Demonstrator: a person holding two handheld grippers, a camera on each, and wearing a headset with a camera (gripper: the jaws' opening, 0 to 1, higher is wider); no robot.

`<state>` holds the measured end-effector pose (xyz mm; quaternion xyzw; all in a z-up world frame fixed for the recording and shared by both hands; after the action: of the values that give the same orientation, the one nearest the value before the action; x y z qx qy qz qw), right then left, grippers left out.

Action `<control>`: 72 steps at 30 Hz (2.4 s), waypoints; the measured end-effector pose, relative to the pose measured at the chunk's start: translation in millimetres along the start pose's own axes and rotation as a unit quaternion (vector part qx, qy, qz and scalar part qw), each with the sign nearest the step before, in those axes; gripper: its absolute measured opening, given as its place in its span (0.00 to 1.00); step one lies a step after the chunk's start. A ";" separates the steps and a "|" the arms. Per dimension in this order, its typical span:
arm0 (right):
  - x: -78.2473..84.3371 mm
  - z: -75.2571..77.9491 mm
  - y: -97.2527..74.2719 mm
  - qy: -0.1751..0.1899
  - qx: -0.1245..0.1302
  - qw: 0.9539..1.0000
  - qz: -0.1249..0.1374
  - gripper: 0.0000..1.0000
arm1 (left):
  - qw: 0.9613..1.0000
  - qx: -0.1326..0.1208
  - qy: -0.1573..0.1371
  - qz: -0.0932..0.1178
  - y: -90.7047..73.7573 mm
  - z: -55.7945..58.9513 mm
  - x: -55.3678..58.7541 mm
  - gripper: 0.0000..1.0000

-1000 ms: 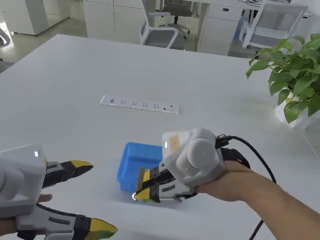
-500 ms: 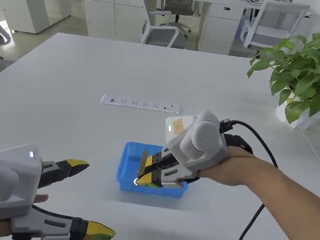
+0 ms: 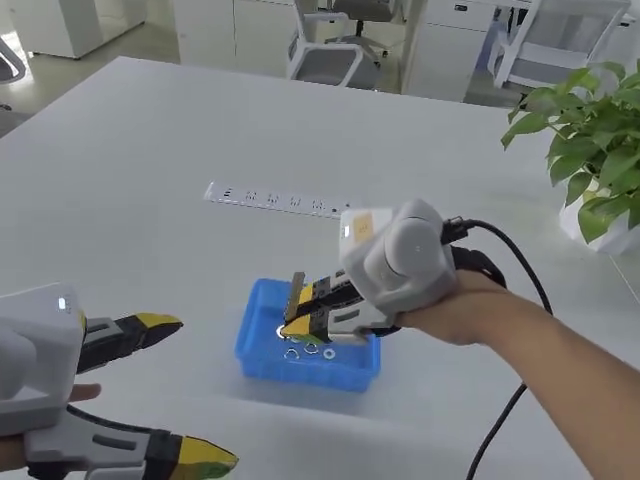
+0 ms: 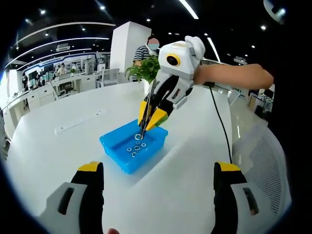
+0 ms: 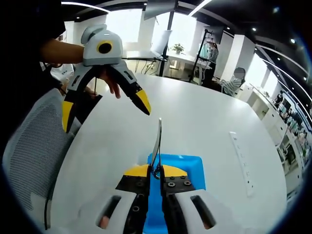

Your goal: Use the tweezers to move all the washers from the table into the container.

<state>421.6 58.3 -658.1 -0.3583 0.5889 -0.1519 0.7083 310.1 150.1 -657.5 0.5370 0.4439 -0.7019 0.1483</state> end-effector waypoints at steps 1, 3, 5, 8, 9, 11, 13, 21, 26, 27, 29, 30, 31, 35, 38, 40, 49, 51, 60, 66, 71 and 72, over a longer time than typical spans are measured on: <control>1.1 1.5 0.7 0.001 0.000 1.000 -0.001 0.08 | 1.000 -0.001 0.000 0.000 0.0 -0.4 0.1 0.99; 3.4 6.1 2.4 0.001 0.004 1.000 -0.002 0.08 | 1.000 -0.003 -0.004 0.001 -0.1 -1.3 0.0 0.99; 5.0 8.4 3.8 0.000 0.005 1.000 -0.001 0.08 | 1.000 -0.005 -0.007 0.003 -0.4 -2.2 -0.2 0.99; 8.9 12.9 7.9 0.000 0.006 1.000 -0.006 0.08 | 1.000 -0.007 -0.010 0.003 -0.4 -3.2 -0.3 0.99; 9.7 14.0 9.0 -0.001 0.006 1.000 -0.006 0.08 | 1.000 -0.007 -0.010 0.003 -0.3 -3.4 -0.2 0.99; 11.3 16.2 11.8 -0.002 0.005 1.000 -0.007 0.08 | 1.000 -0.009 -0.011 0.003 -0.2 -4.1 -0.4 0.99; 12.8 19.5 15.1 -0.005 0.006 1.000 -0.008 0.08 | 1.000 -0.010 -0.014 0.005 -0.1 -4.5 -1.0 0.99; 20.1 25.5 29.4 -0.003 0.004 1.000 -0.010 0.08 | 1.000 -0.012 -0.021 -0.001 1.8 -6.7 1.6 0.99; 28.1 26.2 37.0 0.004 0.000 1.000 -0.013 0.08 | 1.000 -0.014 -0.023 -0.003 2.4 -8.0 2.0 0.99; 29.8 26.5 38.4 0.005 0.000 1.000 -0.013 0.08 | 1.000 -0.013 -0.023 -0.003 2.5 -8.1 2.0 0.99; 31.8 27.6 39.7 0.009 0.000 1.000 -0.013 0.08 | 1.000 -0.013 -0.021 -0.004 2.9 -8.6 2.1 0.99; 33.3 27.4 41.2 0.009 -0.001 1.000 -0.013 0.08 | 1.000 -0.013 -0.021 -0.005 3.1 -8.8 2.3 0.99; 34.2 27.6 42.3 0.008 0.000 1.000 -0.014 0.08 | 1.000 -0.013 -0.022 -0.005 3.5 -8.9 2.4 0.99; 38.8 28.4 47.0 0.013 -0.004 1.000 -0.017 0.08 | 1.000 -0.011 -0.021 -0.006 4.5 -8.5 1.9 0.99; 41.9 28.8 49.9 0.014 -0.005 1.000 -0.019 0.08 | 1.000 -0.011 -0.021 -0.004 5.3 -9.2 0.8 0.98; 42.7 28.9 50.6 0.015 -0.005 1.000 -0.019 0.08 | 1.000 -0.007 -0.023 -0.006 6.1 -9.7 1.0 0.95; 46.4 30.6 56.0 0.018 -0.011 0.999 -0.026 0.08 | 1.000 -0.008 -0.021 -0.005 8.0 -13.8 0.8 0.96; 46.8 30.2 56.8 0.019 -0.011 0.999 -0.027 0.08 | 1.000 -0.009 -0.022 -0.005 8.1 -14.6 0.2 0.96; 52.6 27.9 61.4 0.021 -0.015 0.999 -0.037 0.08 | 1.000 -0.008 -0.015 0.000 14.5 -18.7 -4.8 0.85; 53.0 27.6 60.7 0.025 -0.014 0.999 -0.032 0.08 | 1.000 0.002 0.007 -0.001 25.3 -25.8 -15.1 0.74; 53.2 27.4 60.4 0.022 -0.014 0.999 -0.033 0.09 | 1.000 0.008 0.026 0.003 35.5 -34.2 -25.1 0.64; 53.2 27.4 60.6 0.022 -0.014 0.999 -0.033 0.09 | 1.000 0.010 0.029 0.004 37.4 -35.4 -26.6 0.62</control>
<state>448.8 75.6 -737.0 -0.3840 0.5941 -0.1750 0.6848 367.8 149.7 -652.3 0.5606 0.4387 -0.6897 0.1329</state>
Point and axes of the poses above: the centre of the closed fingertips' face, and the gripper's own axes: y roughly forward along the fingers, z roughly to its right, x roughly out of its underside, the point moved 5 cm from there along -y, roughly backward along the fingers, and after that the axes turned 9 degrees about -x, right-handed, at the moved point
